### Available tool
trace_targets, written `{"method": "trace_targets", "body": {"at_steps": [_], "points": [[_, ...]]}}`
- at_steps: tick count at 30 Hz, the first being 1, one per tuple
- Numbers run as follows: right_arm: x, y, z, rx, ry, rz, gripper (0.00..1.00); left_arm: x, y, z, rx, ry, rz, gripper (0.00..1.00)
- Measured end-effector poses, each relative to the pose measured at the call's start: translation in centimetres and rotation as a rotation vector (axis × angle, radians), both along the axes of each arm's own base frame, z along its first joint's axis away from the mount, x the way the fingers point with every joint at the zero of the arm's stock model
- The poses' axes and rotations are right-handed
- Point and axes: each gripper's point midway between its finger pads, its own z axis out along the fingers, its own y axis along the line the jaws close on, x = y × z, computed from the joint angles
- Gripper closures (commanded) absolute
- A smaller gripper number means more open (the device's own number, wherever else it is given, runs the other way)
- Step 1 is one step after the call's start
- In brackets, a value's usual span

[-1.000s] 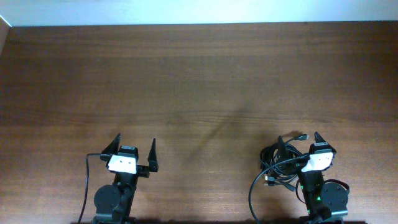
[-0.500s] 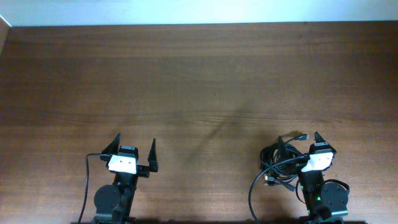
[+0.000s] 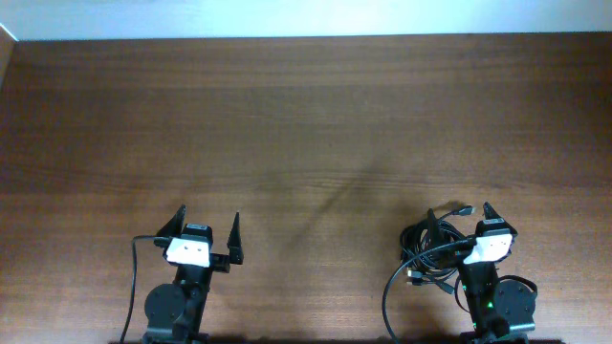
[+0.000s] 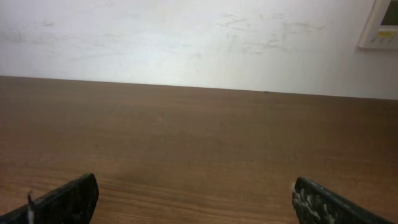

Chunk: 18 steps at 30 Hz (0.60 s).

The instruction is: Untangle cables

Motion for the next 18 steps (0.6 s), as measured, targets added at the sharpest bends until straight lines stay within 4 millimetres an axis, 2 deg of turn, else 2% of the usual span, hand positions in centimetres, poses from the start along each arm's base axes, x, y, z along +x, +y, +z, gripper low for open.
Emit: {"method": "trace_targets", "body": {"at_steps": [3, 6, 10, 15, 18], "points": [[0.0, 0.0, 0.0, -0.001, -0.001, 0.0, 0.01, -0.1, 0.1, -1.0, -0.005, 0.065, 0.009, 0.01], [0.0, 0.0, 0.0, -0.001, -0.001, 0.0, 0.01, -1.1, 0.3, -3.1, 0.009, 0.264, 0.014, 0.01], [0.0, 0.0, 0.0, 0.0, 0.0, 0.0, 0.01, -1.1, 0.3, -1.5, 0.018, 0.365, 0.014, 0.01], [0.0, 0.0, 0.0, 0.0, -0.002, 0.0, 0.01, -0.9, 0.3, -3.3, 0.033, 0.571, 0.017, 0.01], [0.0, 0.0, 0.0, -0.001, -0.002, 0.0, 0.01, -0.7, 0.2, -3.6, 0.046, 0.694, 0.016, 0.01]]}}
